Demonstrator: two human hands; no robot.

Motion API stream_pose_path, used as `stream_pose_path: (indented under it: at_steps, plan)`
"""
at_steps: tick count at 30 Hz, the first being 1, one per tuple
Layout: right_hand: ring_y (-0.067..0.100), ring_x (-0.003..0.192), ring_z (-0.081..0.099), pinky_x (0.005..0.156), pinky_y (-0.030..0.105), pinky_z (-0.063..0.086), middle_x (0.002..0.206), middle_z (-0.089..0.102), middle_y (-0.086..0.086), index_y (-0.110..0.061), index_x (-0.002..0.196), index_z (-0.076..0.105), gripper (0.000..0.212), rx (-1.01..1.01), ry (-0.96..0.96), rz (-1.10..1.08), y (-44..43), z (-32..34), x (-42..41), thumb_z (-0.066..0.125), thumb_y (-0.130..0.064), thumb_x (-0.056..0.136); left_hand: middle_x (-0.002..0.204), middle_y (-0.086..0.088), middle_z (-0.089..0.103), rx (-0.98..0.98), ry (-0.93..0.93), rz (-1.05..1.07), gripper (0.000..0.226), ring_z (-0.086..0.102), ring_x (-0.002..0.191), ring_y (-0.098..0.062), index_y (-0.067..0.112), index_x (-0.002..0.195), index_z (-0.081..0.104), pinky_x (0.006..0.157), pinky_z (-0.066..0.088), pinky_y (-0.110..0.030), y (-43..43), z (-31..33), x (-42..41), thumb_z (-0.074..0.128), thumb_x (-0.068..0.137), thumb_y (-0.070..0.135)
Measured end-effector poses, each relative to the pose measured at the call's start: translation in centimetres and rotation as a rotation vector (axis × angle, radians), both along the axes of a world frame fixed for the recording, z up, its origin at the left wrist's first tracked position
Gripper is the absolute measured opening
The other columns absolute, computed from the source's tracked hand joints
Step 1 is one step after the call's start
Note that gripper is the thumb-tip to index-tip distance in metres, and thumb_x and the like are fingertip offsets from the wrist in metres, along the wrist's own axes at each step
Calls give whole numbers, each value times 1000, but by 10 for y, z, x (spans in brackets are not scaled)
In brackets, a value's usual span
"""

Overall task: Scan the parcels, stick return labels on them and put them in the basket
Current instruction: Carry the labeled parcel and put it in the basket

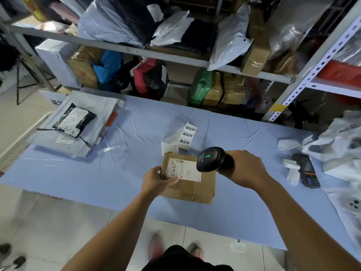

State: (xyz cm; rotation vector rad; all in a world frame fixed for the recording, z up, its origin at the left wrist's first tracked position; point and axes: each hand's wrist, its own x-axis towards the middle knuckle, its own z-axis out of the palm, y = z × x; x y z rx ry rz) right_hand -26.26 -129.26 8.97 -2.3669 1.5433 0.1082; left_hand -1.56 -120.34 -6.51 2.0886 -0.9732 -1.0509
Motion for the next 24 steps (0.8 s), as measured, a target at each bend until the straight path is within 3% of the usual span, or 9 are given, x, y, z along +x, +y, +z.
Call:
stream_pose_path:
  at_steps: [3,9,12,15,18,21,24]
  plan:
    - [8,72,58,59,23,39,77,64,-14,-39,87,59,14,-24,-22,10,1,1,-2,60,-52,88,94,13,69,4,-31,-22,56,67,74,-6,25,105,63,54,50,-17,0,2,-1,84,63,56]
    - [11,74,61,70,31,53,79,66,-15,-36,90,62,18,-42,-38,42,-1,8,-8,59,-53,88,91,17,69,3,3,0,52,67,74,-2,30,102,63,56,55,-19,1,3,-3,87,62,52]
    - [11,72,60,67,28,52,76,65,-15,-36,89,62,17,-64,-40,44,-3,11,-13,60,-52,87,89,16,70,-3,5,2,52,69,74,-5,27,100,66,60,58,-26,1,1,-2,86,61,54]
    - [7,72,59,64,26,49,76,64,-18,-40,92,61,16,-44,-82,21,-4,9,-17,60,-55,87,86,18,69,-4,10,17,48,68,75,-1,29,101,66,61,57,-23,2,3,-5,85,63,52]
    - [8,78,60,64,26,43,84,63,-17,-42,100,57,15,88,-146,-84,-5,-6,-23,62,-47,88,88,19,67,-12,21,16,45,66,74,0,31,100,64,55,53,-15,4,8,-7,85,65,50]
    - [14,74,60,61,28,43,85,64,-3,-30,100,54,9,335,-292,-252,-3,-36,-30,56,-32,92,92,18,65,-29,50,2,47,65,76,-1,28,104,62,51,49,-10,6,13,-9,85,69,47]
    - [17,73,58,61,31,44,91,62,7,-18,111,52,17,365,-321,-357,0,-78,-40,52,-26,96,95,18,61,-6,59,-17,48,61,82,-1,28,110,58,54,49,-10,8,17,-9,83,73,47]
